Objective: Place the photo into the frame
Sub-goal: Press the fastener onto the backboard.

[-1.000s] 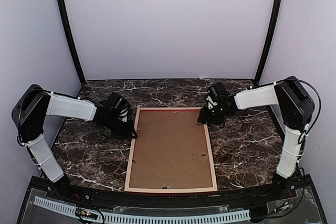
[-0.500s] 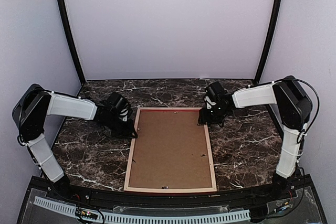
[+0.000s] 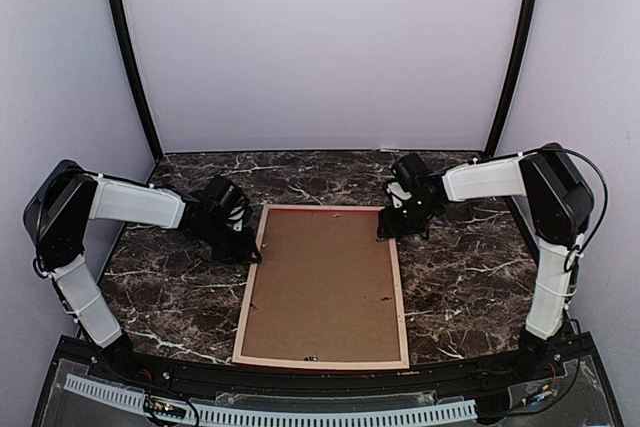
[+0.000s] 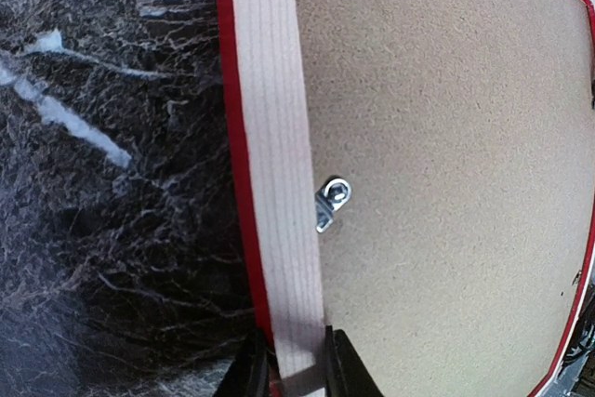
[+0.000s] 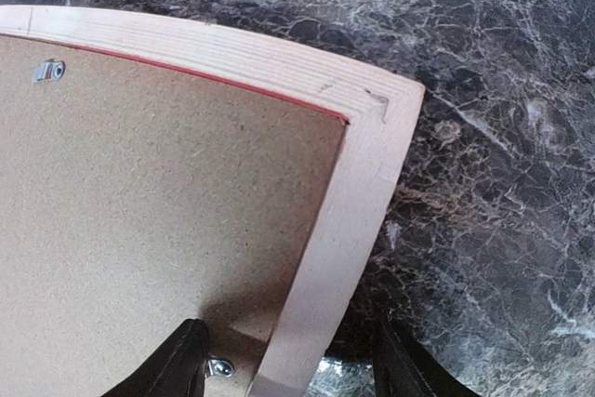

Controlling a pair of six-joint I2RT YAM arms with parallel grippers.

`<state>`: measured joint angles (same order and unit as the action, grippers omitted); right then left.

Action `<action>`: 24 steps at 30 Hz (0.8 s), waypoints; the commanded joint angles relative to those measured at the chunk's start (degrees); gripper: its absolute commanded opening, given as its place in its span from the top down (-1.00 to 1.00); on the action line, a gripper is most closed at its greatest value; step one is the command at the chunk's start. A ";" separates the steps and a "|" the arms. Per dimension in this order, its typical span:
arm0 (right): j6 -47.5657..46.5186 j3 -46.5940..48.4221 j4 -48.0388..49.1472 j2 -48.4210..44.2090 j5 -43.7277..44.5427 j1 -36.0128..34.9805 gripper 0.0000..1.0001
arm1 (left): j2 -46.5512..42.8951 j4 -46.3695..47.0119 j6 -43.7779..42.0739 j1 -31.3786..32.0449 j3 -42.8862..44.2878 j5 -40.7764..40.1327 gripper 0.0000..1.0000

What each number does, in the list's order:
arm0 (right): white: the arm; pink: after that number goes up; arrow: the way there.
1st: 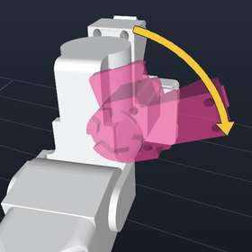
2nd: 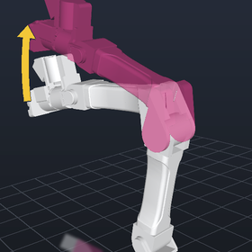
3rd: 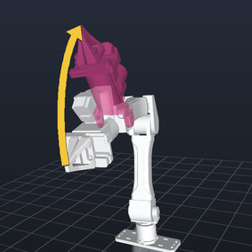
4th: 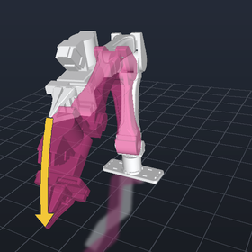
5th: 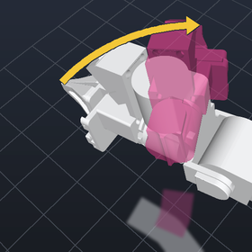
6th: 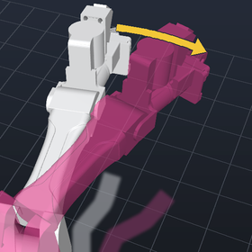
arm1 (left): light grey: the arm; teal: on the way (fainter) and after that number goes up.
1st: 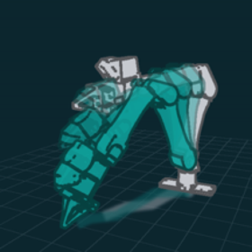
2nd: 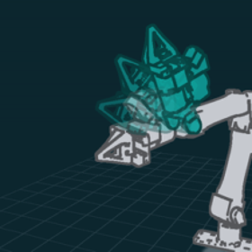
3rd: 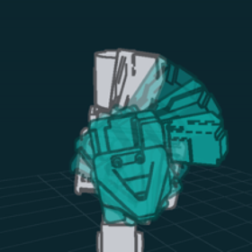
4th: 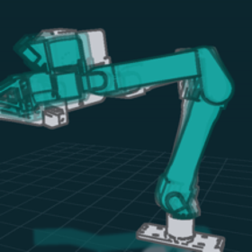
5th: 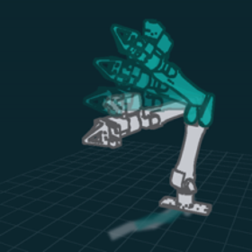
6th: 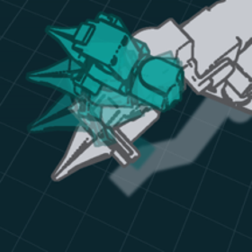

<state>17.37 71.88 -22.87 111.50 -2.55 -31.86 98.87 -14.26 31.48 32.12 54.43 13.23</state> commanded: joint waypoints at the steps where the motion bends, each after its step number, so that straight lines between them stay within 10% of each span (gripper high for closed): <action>1: -2.77 -0.15 -5.66 1.89 -6.62 0.64 -0.25 | 1.02 -0.70 -1.60 0.58 -0.02 0.72 0.77; 24: -2.99 -0.78 -7.42 2.21 -5.31 0.88 -0.18 | 1.41 -0.74 -1.93 0.58 0.31 1.00 0.78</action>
<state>15.20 71.99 -24.27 111.55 -10.61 -30.24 98.89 -14.24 31.18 32.12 54.43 13.21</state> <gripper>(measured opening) 0.596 0.184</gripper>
